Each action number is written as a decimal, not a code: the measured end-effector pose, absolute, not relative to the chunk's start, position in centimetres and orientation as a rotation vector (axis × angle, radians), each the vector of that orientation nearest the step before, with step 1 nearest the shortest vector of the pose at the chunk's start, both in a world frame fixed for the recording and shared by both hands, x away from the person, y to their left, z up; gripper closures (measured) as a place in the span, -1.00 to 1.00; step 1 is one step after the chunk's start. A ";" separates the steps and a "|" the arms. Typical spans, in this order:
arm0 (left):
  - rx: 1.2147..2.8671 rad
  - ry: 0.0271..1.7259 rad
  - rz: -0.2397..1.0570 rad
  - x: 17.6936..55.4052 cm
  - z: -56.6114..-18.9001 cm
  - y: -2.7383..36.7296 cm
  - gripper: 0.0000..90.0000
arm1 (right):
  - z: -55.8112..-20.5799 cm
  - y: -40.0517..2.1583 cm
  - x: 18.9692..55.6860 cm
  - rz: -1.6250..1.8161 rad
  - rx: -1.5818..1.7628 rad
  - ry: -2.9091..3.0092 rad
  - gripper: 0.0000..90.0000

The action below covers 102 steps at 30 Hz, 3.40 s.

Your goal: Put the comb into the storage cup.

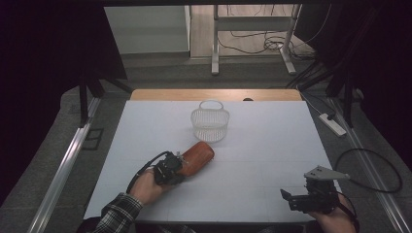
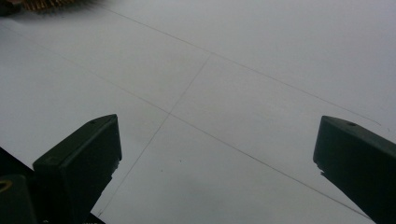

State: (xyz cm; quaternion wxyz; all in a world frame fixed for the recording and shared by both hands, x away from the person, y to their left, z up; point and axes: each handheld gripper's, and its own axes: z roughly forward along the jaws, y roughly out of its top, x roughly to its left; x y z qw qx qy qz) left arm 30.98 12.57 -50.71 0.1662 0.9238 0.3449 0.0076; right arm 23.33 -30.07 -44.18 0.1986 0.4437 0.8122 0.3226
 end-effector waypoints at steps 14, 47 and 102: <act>2.525 0.980 0.021 29.9 -48.4 13.8 0.98 | -44.2 -30.0 23.3 0.900 1.237 2.274 -0.97; 2.465 1.055 0.061 31.4 -47.6 16.4 -0.99 | -44.2 -29.9 23.4 0.887 1.244 2.277 -0.97; 2.587 1.010 0.096 31.7 -50.6 14.3 0.36 | -44.2 -29.9 23.4 0.888 1.229 2.285 -0.97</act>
